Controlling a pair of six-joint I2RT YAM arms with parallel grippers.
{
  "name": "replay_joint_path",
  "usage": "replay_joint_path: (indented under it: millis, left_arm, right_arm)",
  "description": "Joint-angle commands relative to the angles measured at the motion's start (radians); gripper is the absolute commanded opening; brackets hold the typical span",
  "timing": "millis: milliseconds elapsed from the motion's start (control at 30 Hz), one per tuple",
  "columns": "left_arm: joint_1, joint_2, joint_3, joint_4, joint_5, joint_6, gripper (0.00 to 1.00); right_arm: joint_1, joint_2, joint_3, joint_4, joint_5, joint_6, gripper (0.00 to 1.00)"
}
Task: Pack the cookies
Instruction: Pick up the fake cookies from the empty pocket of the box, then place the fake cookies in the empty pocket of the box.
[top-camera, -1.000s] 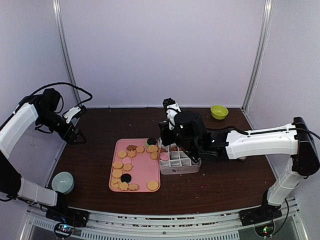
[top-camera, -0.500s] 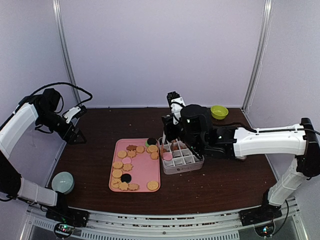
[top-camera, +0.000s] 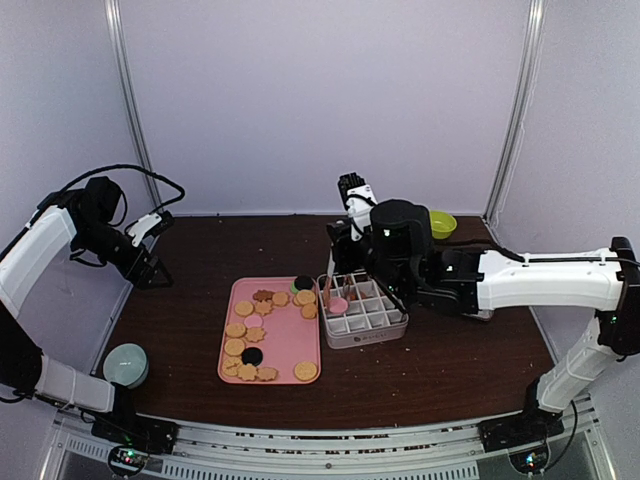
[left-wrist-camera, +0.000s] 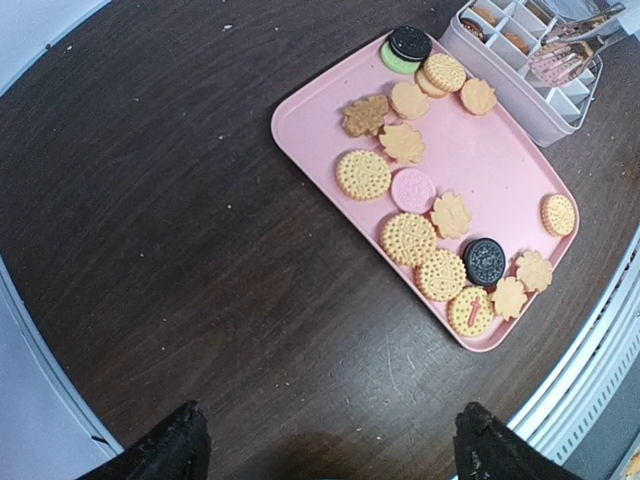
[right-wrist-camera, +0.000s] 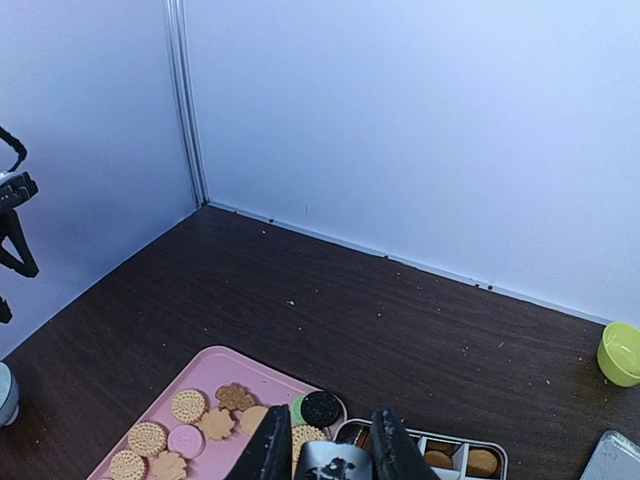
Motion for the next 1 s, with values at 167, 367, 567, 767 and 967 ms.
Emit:
replay_joint_path:
  millis: [167,367,567,767,967]
  left_arm:
    - [0.005,-0.015,0.002,0.036,0.027,0.003,0.87]
    - [0.005,-0.018,-0.002,0.035,0.028,0.005,0.87]
    - [0.006,-0.021,-0.003,0.036,0.023,0.008,0.87]
    - [0.005,-0.018,-0.006,0.036,0.024,0.010,0.87]
    - [0.006,-0.016,-0.001,0.034,0.031,0.010,0.87]
  right_arm:
    - [-0.003,-0.021,0.033,0.011,-0.012,0.001,0.19]
    - [-0.003,0.020,0.039,0.030,-0.023,0.010,0.19]
    - [-0.004,0.057,0.042,0.055,-0.022,0.007,0.22]
    - [-0.004,0.065,0.044,0.047,-0.022,0.004,0.29]
    - [-0.004,0.048,0.047,0.041,-0.012,-0.014,0.31]
